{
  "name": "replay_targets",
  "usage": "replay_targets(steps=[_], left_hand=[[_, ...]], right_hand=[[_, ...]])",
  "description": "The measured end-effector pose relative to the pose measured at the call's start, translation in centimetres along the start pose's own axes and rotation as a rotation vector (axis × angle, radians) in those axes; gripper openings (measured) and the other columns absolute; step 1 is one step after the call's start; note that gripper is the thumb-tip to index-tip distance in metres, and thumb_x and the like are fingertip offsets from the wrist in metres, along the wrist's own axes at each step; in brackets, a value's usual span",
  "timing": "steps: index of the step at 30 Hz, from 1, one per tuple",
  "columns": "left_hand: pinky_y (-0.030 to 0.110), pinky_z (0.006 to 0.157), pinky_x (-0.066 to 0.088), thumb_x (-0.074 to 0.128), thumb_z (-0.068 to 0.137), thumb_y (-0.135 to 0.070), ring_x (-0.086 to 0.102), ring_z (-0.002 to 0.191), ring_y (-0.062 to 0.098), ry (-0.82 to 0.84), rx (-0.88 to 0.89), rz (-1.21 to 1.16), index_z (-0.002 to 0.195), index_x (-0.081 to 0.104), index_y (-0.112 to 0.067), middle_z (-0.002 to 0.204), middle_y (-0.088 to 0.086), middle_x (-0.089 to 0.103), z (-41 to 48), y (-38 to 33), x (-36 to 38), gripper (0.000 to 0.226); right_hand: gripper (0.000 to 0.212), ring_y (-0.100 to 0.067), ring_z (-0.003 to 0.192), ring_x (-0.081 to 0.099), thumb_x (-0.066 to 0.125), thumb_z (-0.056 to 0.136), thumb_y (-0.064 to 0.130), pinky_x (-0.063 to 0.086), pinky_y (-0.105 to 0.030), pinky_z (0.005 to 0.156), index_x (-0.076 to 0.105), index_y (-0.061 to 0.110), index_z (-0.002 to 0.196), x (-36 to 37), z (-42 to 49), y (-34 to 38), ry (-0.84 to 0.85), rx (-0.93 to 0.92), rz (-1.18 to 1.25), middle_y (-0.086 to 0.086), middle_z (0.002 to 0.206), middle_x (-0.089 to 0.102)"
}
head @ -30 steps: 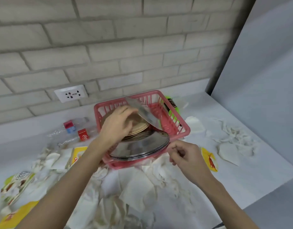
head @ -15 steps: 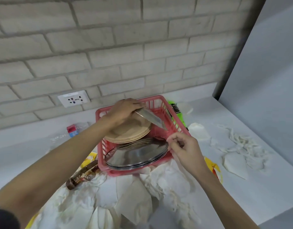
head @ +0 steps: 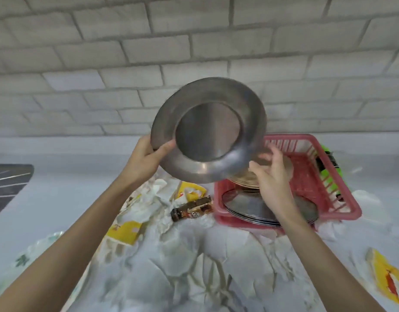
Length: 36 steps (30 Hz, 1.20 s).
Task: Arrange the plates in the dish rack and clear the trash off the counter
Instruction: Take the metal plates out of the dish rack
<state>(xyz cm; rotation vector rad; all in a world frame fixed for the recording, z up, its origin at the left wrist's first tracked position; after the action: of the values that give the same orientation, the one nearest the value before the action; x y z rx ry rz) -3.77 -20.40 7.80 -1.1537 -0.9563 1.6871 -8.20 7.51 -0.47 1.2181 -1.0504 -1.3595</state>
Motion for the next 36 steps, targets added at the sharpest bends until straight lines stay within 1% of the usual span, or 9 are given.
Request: replay_targets(steps=[5,8,15,19,22,24,27,29,36], left_hand=[[0.021,0.072,0.055,0.065,0.092,-0.008,0.071,0.085,0.005,-0.131,-0.194,-0.05,0.108,0.064,-0.013,0.091,-0.012,0.076,-7.8,5.6,-10.0,0.017],[0.026,0.076,0.054,0.068,0.081,-0.023,0.072,0.092,0.015,-0.244,-0.296,-0.031,0.112,0.064,-0.019,0.098,-0.006,0.076,-13.8,9.6,-16.3,0.032],[0.03,0.083,0.052,0.068,0.061,-0.042,0.064,0.103,0.003,-0.448,-0.497,0.163,0.125,0.054,-0.04,0.115,-0.019,0.066,-26.6,17.4,-28.4,0.066],[0.034,0.085,0.052,0.066,0.073,-0.041,0.064,0.105,0.015,-0.393,-0.629,0.378,0.131,0.049,-0.047,0.123,-0.016,0.064,-30.8,21.4,-33.1,0.06],[0.038,0.09,0.053,0.072,0.086,-0.02,0.064,0.11,0.029,-0.358,-0.708,0.495,0.144,0.048,-0.026,0.131,0.004,0.063,-32.8,24.5,-35.4,0.062],[0.037,0.089,0.052,0.071,0.086,-0.016,0.064,0.108,0.029,-0.319,-0.71,0.543,0.144,0.049,-0.022,0.127,0.006,0.065,-33.1,25.6,-36.1,0.062],[0.032,0.074,0.051,0.072,0.084,-0.019,0.065,0.086,0.022,-0.258,-0.682,0.596,0.136,0.056,-0.022,0.101,-0.004,0.068,-33.0,26.1,-36.1,0.055],[0.029,0.063,0.046,0.071,0.082,-0.022,0.062,0.075,0.015,-0.231,-0.68,0.648,0.123,0.06,-0.025,0.088,-0.011,0.064,-33.0,26.3,-36.2,0.043],[0.033,0.075,0.045,0.069,0.086,-0.037,0.049,0.113,0.019,-0.108,-0.712,0.846,0.136,0.049,-0.022,0.127,-0.002,0.047,-33.4,27.3,-36.5,0.056]], right_hand=[[0.026,-0.017,0.101,0.065,0.052,0.098,0.018,0.051,-0.05,0.095,0.054,0.035,0.117,12.2,-3.7,0.5,0.252,-0.02,0.021,0.006,0.105,0.069],[0.036,-0.023,0.091,0.069,0.053,0.092,0.012,0.055,-0.054,0.084,0.055,0.039,0.116,18.8,-7.1,-0.4,0.354,-0.004,-0.019,0.0,0.099,0.072],[0.049,-0.02,0.092,0.068,0.053,0.087,0.015,0.057,-0.049,0.08,0.05,0.055,0.116,33.8,-17.8,-4.3,0.669,0.116,-0.092,0.015,0.103,0.068],[0.057,-0.007,0.092,0.061,0.05,0.085,0.006,0.047,-0.025,0.082,0.047,0.045,0.126,39.4,-21.5,-5.3,0.782,0.094,-0.228,0.019,0.107,0.063],[0.068,0.011,0.076,0.051,0.048,0.084,0.006,0.038,-0.006,0.067,0.035,0.036,0.144,41.8,-23.1,-5.7,0.867,0.1,-0.397,0.022,0.09,0.054],[0.074,0.005,0.075,0.053,0.047,0.084,0.01,0.044,-0.011,0.071,0.024,0.038,0.149,42.6,-23.6,-6.2,0.894,0.103,-0.515,0.015,0.092,0.058],[0.08,-0.019,0.078,0.059,0.046,0.086,0.016,0.054,-0.041,0.077,0.01,0.037,0.153,43.3,-23.9,-6.6,0.898,0.098,-0.674,-0.005,0.091,0.062],[0.078,-0.023,0.079,0.059,0.047,0.09,0.018,0.052,-0.04,0.072,0.006,0.029,0.155,43.6,-23.9,-6.7,0.905,0.09,-0.776,-0.007,0.088,0.06],[0.049,-0.03,0.089,0.062,0.047,0.088,0.023,0.053,-0.042,0.078,0.037,0.017,0.135,44.1,-23.8,-7.1,0.911,-0.01,-0.908,-0.008,0.099,0.063]])
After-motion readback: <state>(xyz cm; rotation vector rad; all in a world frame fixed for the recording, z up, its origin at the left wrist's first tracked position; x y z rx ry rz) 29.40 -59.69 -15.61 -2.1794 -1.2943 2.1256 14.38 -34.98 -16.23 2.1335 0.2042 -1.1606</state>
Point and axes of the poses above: each hand's wrist, its own z-axis towards the middle knuckle, its own x-axis out of the palm, y = z × x, the point moved 8 cm from there along z, towards the middle knuckle
